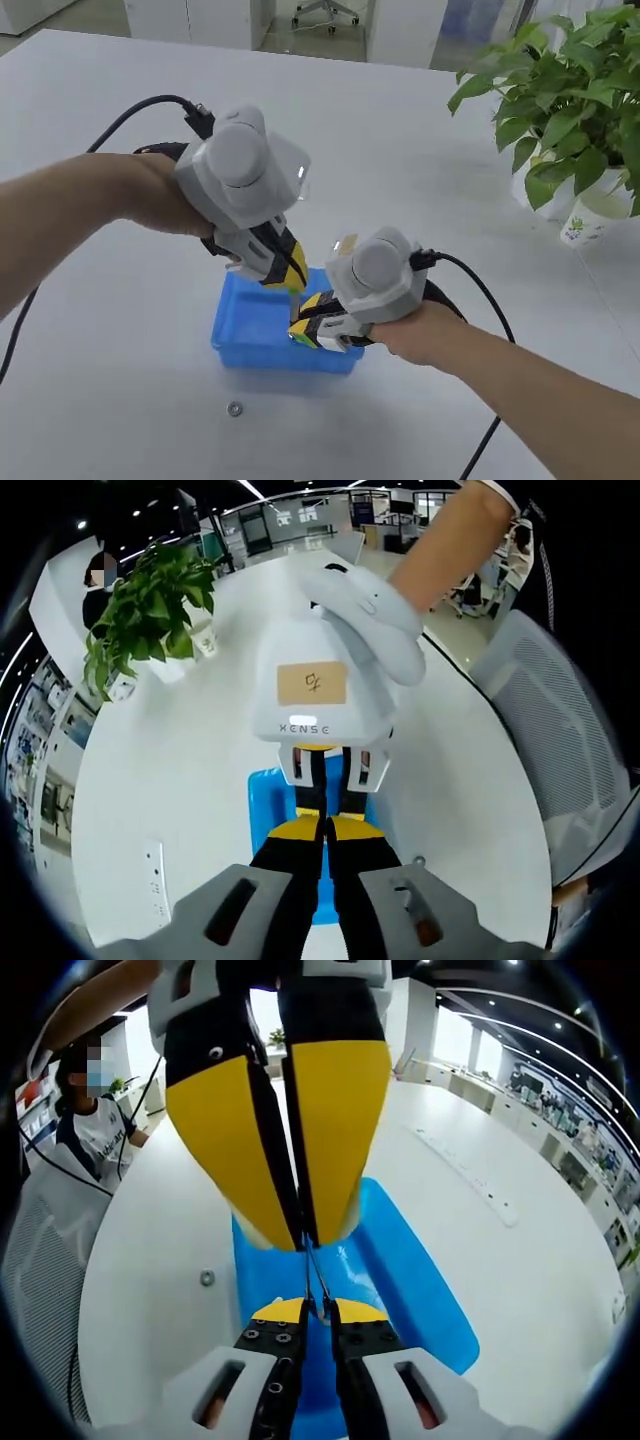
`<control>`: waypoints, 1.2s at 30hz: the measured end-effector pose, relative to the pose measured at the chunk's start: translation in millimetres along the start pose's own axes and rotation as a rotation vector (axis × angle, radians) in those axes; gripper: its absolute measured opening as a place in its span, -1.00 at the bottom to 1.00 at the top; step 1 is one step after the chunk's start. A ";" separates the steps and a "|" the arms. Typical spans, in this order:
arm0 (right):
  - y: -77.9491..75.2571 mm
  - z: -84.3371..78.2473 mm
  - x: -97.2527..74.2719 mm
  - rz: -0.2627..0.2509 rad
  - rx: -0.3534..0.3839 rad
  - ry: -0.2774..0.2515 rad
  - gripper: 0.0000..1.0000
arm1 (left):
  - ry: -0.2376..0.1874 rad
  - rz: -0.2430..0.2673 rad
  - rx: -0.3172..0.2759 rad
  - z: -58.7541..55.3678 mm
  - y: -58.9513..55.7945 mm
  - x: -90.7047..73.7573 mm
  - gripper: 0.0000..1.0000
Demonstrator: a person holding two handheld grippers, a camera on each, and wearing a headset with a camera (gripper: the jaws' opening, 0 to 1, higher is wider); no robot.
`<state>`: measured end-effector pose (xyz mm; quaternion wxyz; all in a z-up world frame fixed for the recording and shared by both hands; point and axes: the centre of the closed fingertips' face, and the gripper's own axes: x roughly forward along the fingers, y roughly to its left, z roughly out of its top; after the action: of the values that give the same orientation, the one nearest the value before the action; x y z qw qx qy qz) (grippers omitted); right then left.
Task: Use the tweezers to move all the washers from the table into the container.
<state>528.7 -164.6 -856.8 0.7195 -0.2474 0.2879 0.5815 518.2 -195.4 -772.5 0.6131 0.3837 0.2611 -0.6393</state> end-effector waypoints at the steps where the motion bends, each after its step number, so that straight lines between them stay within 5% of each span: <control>1: 0.1 -0.3 0.4 0.002 0.000 0.001 -0.78 | 0.001 0.000 0.000 -0.4 -0.1 0.3 -0.90; 16: -0.7 -1.7 -0.5 -0.002 -0.011 0.011 -0.76 | 0.007 0.003 0.006 -1.2 -0.3 0.9 -0.90; 36: 1.3 18.9 -19.8 -0.032 -0.046 -0.024 -0.76 | -0.004 0.027 0.019 16.4 -3.6 -21.1 -0.90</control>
<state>526.7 -165.0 -829.5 0.7261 -0.2615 0.2617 0.5796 510.8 -195.9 -746.5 0.6185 0.3919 0.2486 -0.6341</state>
